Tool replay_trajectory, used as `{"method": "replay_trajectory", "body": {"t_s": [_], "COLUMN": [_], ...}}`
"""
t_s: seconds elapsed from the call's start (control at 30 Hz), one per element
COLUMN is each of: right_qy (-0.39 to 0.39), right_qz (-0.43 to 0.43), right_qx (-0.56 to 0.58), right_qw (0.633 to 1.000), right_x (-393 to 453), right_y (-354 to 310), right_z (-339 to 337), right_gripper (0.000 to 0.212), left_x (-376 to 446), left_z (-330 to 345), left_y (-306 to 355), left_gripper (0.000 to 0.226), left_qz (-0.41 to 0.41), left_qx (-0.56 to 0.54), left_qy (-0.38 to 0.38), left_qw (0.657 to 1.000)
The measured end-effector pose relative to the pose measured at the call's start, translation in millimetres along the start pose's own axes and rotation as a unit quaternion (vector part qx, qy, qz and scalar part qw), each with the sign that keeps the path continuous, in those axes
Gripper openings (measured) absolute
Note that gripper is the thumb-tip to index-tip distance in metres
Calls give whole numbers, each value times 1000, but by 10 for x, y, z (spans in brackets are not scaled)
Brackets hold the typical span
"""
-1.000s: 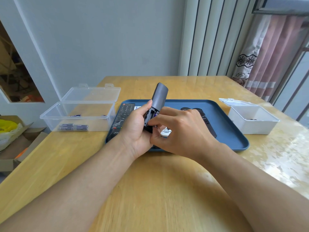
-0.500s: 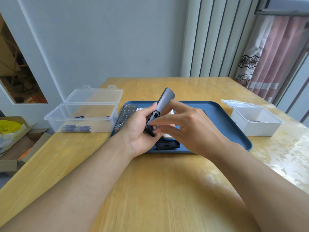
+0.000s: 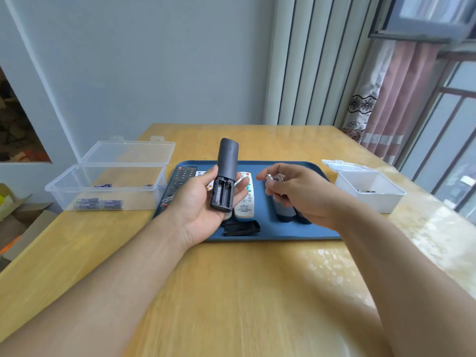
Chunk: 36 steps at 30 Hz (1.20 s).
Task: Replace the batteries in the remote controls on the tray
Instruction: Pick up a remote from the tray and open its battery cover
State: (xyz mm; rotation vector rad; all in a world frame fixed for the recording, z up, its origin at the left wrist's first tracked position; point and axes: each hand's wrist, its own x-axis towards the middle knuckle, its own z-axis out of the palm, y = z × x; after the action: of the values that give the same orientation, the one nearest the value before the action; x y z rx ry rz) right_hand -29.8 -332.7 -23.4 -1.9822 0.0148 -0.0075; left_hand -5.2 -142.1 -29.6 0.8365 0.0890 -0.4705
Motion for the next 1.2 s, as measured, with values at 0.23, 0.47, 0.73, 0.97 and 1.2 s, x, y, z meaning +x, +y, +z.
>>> {"method": "replay_trajectory", "body": {"t_s": [0.23, 0.47, 0.73, 0.97, 1.2], "right_qy": [98, 16, -72, -59, 84], "right_qz": [27, 89, 104, 145, -131], "right_qx": [-280, -579, -634, -624, -487], "right_qw": [954, 811, 763, 766, 860], "right_x": [166, 117, 146, 204, 69], "right_y": [-90, -125, 133, 164, -212], "right_z": [-682, -1431, -1438, -1460, -807], "right_gripper": [24, 12, 28, 32, 16], "left_x": [-23, -60, -65, -65, 1], "left_z": [-18, 10, -2, -20, -47], "left_y": [30, -12, -5, -3, -5], "left_gripper": [36, 37, 36, 30, 32], "left_qz": [8, -3, -2, 12, 36], "left_qx": [0, 4, 9, 0, 58], "left_qy": [-18, -40, -46, -66, -51], "left_qw": [1000, 999, 999, 998, 996]}}
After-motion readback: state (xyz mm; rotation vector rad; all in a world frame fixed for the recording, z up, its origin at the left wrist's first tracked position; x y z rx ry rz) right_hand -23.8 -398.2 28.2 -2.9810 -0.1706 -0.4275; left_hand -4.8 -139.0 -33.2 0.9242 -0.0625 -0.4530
